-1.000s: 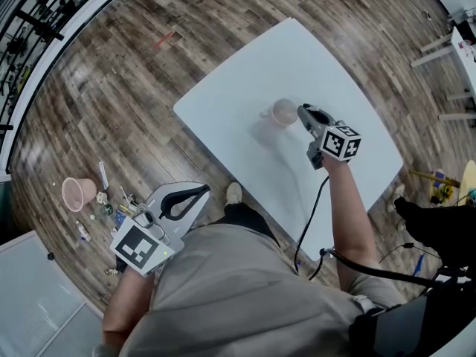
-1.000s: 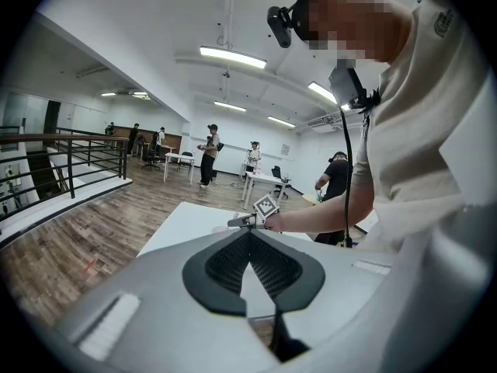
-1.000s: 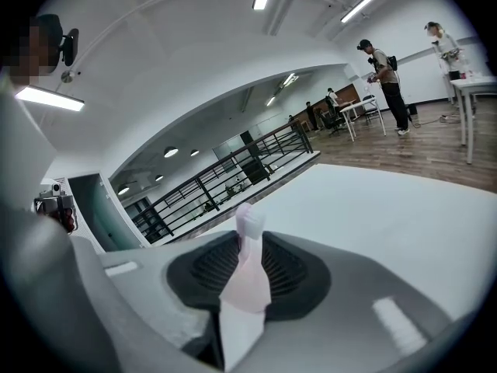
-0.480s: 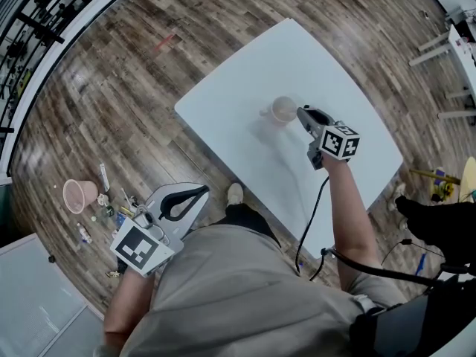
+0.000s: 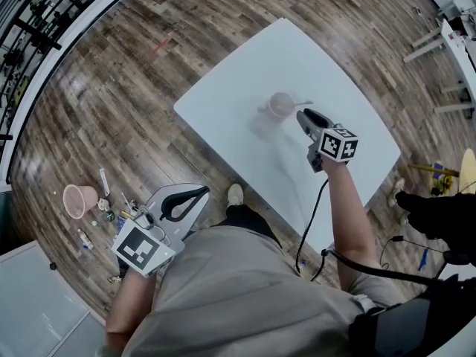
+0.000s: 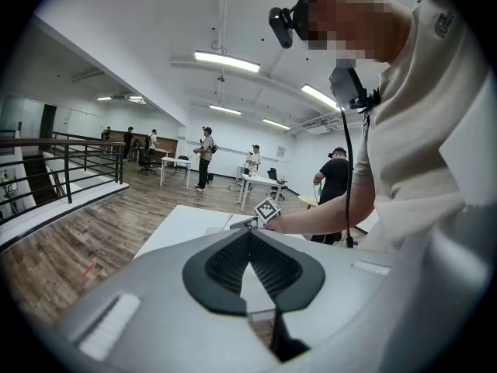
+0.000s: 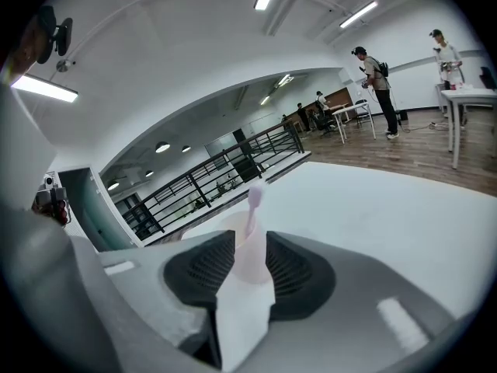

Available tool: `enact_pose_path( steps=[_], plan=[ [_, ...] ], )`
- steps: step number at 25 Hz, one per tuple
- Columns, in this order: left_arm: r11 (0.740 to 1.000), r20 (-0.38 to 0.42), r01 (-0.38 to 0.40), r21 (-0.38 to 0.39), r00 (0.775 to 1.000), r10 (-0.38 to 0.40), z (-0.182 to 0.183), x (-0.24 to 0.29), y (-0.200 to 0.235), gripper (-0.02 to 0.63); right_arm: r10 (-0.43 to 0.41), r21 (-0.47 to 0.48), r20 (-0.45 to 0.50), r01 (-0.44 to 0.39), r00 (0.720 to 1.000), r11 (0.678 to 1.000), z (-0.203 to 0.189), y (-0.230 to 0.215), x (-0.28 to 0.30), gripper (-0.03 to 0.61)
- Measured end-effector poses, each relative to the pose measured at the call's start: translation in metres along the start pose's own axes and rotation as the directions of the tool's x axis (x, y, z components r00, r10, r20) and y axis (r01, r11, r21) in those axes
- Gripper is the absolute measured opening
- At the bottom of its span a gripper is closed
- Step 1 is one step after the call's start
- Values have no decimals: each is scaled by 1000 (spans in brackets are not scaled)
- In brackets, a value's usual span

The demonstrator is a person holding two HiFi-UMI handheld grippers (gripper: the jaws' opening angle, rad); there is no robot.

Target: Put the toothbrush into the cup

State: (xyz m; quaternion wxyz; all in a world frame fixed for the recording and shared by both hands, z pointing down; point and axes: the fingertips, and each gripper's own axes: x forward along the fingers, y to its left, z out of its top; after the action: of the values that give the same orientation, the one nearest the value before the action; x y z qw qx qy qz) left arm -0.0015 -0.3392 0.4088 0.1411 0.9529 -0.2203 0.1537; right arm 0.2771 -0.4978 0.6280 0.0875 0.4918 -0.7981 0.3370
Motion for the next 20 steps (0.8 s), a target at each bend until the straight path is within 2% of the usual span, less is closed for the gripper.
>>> enact_pose_path(
  steps=[4,9,14,20],
  plan=[
    [1000,12,12,11,1000,-12,-3,-9,-11,6,-31,-31,-7,31,999,999,-9,9,-16,115],
    [998,57,21,58,998,-25,-5,-33,-27,6,-83,-118,-17,81,996,990,-21,41,-46,115],
    [997,98,30,77,994,-38,-12,-70,-44,6,-119,-228,-10,113,993,967,-36,101,-77,115],
    [995,138,47,90,989,-60,-30,-120,-66,6,-116,-304,36,121,993,945,-57,188,-115,115]
  ],
)
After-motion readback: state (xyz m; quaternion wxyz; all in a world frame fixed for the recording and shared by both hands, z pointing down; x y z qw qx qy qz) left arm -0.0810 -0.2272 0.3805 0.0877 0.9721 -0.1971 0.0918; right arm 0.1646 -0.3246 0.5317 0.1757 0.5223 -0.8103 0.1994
